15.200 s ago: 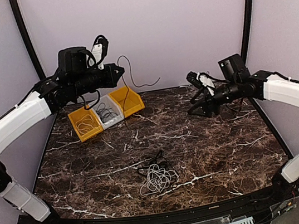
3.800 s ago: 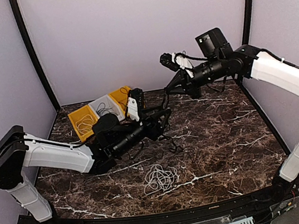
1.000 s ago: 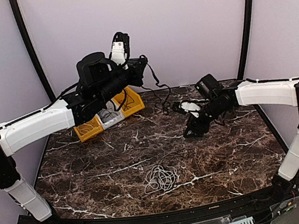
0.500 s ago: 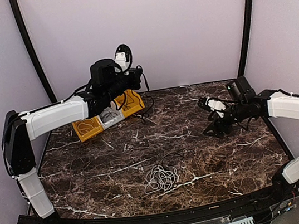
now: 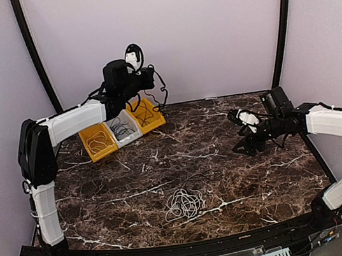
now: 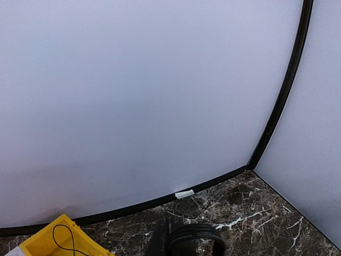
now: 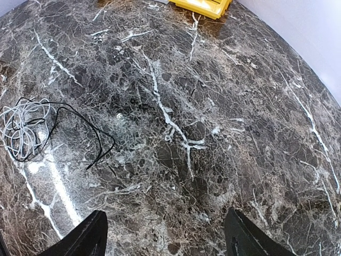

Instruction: Untangle the cables

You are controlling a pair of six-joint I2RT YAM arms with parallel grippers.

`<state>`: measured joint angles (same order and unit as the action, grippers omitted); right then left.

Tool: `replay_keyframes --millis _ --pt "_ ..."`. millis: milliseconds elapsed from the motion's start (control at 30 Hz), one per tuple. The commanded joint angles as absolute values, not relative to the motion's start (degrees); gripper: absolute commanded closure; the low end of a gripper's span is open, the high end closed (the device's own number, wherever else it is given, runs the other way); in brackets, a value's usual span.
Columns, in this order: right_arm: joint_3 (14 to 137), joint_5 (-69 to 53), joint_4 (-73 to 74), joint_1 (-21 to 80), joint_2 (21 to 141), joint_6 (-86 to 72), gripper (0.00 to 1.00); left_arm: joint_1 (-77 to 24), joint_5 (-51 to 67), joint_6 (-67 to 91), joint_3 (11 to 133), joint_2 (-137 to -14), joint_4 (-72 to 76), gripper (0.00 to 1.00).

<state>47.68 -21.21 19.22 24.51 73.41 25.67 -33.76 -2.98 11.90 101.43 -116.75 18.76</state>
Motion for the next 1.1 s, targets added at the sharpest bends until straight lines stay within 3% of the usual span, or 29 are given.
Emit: replay_keyframes --millis 0,1067 --pt "47.29 -21.49 16.8 23.51 72.43 26.1 0.23 -32.01 -1.4 13.71 105.29 -118.54 20.72 1.0" --pt "46.85 -20.19 16.51 21.4 74.44 27.42 0.23 -21.97 -0.74 23.03 112.69 -137.62 20.66 1.0"
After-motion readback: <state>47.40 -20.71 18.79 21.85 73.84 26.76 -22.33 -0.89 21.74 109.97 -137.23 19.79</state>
